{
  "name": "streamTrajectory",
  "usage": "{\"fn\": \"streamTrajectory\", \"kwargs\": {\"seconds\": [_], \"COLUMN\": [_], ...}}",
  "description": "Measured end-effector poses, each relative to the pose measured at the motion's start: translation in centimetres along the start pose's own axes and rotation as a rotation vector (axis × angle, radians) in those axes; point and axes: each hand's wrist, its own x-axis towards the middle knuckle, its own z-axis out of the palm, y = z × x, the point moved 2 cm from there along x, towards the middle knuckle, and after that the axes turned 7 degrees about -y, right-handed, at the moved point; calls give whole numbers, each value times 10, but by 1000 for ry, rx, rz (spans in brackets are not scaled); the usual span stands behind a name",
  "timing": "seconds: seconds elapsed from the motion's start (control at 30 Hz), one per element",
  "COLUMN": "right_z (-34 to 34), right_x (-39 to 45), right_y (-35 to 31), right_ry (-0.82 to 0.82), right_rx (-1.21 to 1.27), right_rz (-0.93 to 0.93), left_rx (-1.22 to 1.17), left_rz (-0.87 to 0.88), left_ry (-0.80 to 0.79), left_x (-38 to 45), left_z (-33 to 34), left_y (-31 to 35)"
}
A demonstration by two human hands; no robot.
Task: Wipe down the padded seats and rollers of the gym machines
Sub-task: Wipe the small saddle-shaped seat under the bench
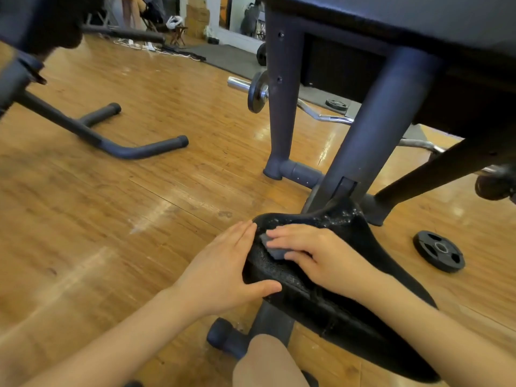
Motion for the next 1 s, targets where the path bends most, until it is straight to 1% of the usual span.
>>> {"fn": "streamTrajectory", "kwargs": {"seconds": [0.1, 0.17, 0.2, 0.23, 0.33, 0.4, 0.47, 0.5, 0.6, 0.67, 0.7, 0.77, 0.87, 1.0], "right_z": [-6, -8, -8, -7, 4, 12, 8, 5, -6, -9, -8, -3, 8, 10], "right_x": [31, 49, 53, 54, 32, 12, 5, 9, 37, 54, 58, 54, 29, -18], "right_y": [27, 35, 32, 25, -13, -26, -20, -13, 12, 20, 19, 6, -15, -12], "right_ry": [68, 51, 30, 10, -23, -66, -104, -97, 3, 11, -3, -15, -49, -40], "right_rx": [4, -14, -32, -52, -90, -65, -34, -9, 21, -4, -33, -77, -53, 14], "right_rz": [144, 220, 221, 192, -41, -138, -140, -120, 16, 106, 115, 42, -72, -21], "left_rx": [-12, -47, -76, -106, -173, -191, -192, -190, -171, -165, -167, -177, -208, -217], "left_rz": [5, 12, 12, 8, -2, -9, -13, -13, -10, -13, -13, -9, -10, 13], "left_ry": [29, 53, 61, 59, 45, 15, -10, -18, -23, -25, -27, -33, -52, -26], "left_x": [1, 1, 0, -1, -3, -2, -1, 0, 2, 2, 2, 2, 2, 5], "left_z": [2, 3, 3, 2, -1, -2, -3, -3, -2, -1, -1, -1, -2, -2], "left_y": [-3, -1, 0, 0, -3, -8, -9, -9, -6, -6, -6, -6, -5, -8]}}
